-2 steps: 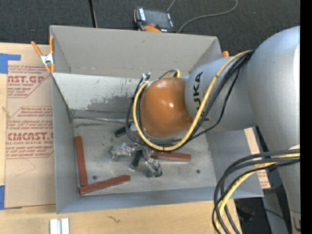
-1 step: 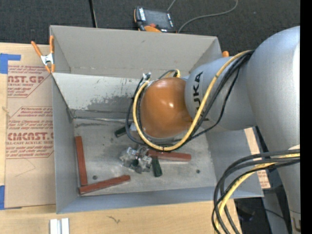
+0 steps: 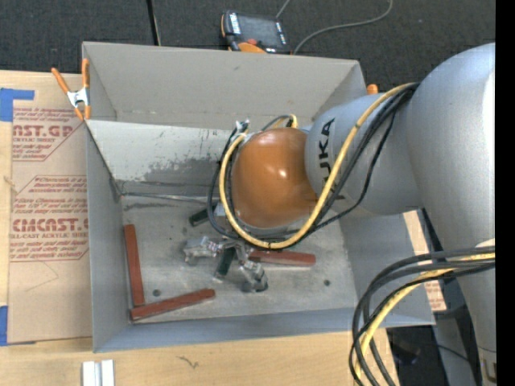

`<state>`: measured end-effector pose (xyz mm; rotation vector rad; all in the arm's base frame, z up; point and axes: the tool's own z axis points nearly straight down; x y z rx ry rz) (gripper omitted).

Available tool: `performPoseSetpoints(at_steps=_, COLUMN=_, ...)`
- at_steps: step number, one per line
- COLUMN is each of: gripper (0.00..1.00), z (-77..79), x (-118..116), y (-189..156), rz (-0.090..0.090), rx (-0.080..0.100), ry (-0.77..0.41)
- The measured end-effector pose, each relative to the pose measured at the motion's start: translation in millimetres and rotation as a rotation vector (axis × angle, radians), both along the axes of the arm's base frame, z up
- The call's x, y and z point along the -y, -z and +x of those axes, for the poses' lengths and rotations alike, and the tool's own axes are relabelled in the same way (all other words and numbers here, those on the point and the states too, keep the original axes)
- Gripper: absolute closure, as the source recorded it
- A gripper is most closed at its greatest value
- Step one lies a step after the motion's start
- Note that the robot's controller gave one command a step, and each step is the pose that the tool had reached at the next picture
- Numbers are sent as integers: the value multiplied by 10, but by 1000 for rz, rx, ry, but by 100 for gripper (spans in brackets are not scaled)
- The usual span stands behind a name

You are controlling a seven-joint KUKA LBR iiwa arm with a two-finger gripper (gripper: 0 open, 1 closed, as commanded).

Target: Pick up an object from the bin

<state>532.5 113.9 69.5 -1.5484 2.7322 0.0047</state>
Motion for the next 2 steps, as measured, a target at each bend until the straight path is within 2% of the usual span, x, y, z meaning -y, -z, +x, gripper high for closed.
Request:
performPoseSetpoints(at_steps=1, gripper=100, z=2, x=-1, y=-2, rz=0, rx=0, ry=0)
performPoseSetpoints(at_steps=2, gripper=0, z=0, x=1, y=0, rz=0, rx=0, ry=0)
